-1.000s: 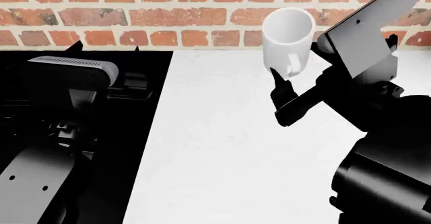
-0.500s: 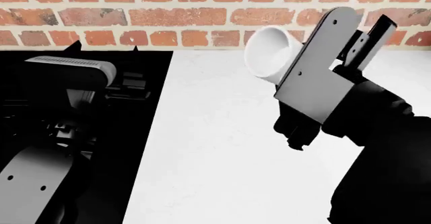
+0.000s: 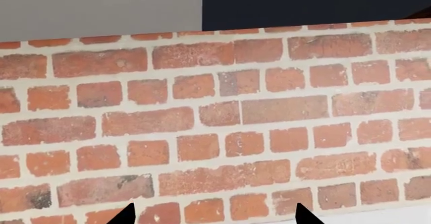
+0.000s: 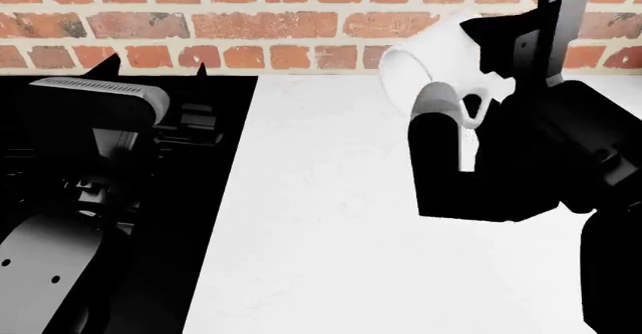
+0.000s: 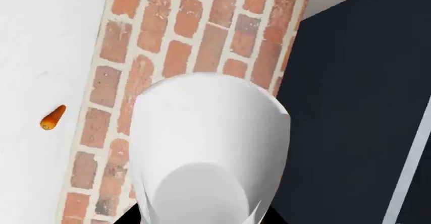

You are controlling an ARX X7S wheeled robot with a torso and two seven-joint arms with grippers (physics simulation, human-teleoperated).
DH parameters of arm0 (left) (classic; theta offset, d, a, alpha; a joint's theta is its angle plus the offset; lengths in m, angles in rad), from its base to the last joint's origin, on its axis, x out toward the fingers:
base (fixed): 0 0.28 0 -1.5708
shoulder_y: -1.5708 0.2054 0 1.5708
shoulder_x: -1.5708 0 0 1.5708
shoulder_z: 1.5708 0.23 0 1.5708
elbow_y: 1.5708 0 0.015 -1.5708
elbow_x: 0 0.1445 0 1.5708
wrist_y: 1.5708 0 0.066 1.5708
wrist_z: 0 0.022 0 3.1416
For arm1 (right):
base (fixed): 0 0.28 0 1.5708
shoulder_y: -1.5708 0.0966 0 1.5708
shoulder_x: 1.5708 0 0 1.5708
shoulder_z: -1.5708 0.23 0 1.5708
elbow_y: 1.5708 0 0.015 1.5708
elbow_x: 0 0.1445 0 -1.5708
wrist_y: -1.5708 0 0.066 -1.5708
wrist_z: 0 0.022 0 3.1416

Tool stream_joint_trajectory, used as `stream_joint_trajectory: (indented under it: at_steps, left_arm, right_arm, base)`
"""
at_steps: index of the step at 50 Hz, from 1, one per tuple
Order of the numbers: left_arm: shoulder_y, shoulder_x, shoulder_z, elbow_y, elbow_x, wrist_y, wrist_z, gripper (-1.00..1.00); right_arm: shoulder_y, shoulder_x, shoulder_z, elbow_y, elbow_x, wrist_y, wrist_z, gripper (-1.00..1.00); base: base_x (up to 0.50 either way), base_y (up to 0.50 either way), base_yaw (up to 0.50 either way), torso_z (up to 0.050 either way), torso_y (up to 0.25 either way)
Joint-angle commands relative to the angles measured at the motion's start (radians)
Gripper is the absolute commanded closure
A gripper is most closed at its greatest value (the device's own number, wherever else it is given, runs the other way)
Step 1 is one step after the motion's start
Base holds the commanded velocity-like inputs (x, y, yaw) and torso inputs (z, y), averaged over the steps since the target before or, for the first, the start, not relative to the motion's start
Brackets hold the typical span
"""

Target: A wet mug is on the counter and needs to be dried. Pick it up and place it upside down in the open cabinet.

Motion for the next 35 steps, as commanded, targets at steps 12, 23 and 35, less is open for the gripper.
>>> stream_joint_trajectory:
  at_steps: [12, 23, 35]
  left_arm:
    - [-0.004, -0.002, -0.040, 0.047, -0.113, -0.066, 0.024, -1.00]
    - [-0.033, -0.062, -0.071, 0.132, -0.298, -0.224, 0.080, -1.00]
    - [-0.142, -0.097, -0.248, 0.047, -0.974, -0.561, -0.034, -1.00]
  right_arm:
    - [0.093, 0.284, -0.042, 0.055, 0.071, -0.529, 0.396, 1.00]
    - [0.129, 0.313, -0.036, 0.043, 0.069, -0.607, 0.429, 1.00]
    - [0.138, 0.315, -0.037, 0.019, 0.058, -0.641, 0.441, 1.00]
  base:
    - [0.00, 0.00, 0.00, 0.000, 0.001]
    - [0.00, 0.00, 0.00, 0.000, 0.000]
    - [0.00, 0.00, 0.00, 0.000, 0.000]
